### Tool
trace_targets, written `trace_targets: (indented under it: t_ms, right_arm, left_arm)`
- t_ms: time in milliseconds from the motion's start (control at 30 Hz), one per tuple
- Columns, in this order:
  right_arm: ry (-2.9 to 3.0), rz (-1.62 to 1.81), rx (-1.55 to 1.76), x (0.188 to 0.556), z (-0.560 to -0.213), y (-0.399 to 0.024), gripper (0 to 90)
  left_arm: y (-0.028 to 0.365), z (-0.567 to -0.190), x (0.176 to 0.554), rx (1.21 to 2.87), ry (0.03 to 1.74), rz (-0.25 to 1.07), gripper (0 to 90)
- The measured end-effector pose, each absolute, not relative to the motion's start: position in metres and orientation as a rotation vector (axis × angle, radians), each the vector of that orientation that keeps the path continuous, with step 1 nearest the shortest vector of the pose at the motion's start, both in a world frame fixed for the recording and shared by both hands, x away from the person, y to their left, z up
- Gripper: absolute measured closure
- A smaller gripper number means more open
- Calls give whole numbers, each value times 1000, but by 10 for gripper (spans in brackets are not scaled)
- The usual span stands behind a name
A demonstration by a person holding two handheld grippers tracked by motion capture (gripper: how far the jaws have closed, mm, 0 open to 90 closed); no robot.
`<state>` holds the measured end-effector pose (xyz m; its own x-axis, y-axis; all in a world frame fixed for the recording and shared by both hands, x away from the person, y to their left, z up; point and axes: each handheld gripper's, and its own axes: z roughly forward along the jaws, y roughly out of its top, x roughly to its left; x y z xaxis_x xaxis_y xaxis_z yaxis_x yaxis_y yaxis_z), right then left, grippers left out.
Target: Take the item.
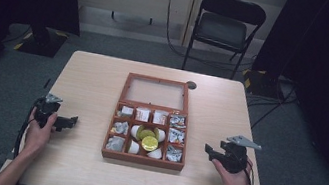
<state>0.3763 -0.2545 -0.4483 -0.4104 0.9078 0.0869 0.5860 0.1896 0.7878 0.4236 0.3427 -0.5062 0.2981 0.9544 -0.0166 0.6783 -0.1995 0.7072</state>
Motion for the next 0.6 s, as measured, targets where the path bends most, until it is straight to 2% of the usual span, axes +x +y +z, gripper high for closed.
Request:
trace_targets:
  t_ms: [100,600]
  right_arm:
    - [2076,1124,1390,377,-445,-252,326]
    - [2164,1196,1281,373,-431,-227,404]
  left_arm:
    - [343,-506,424,1957,1451,582,0]
    - [343,-506,424,1956,1451,582,0]
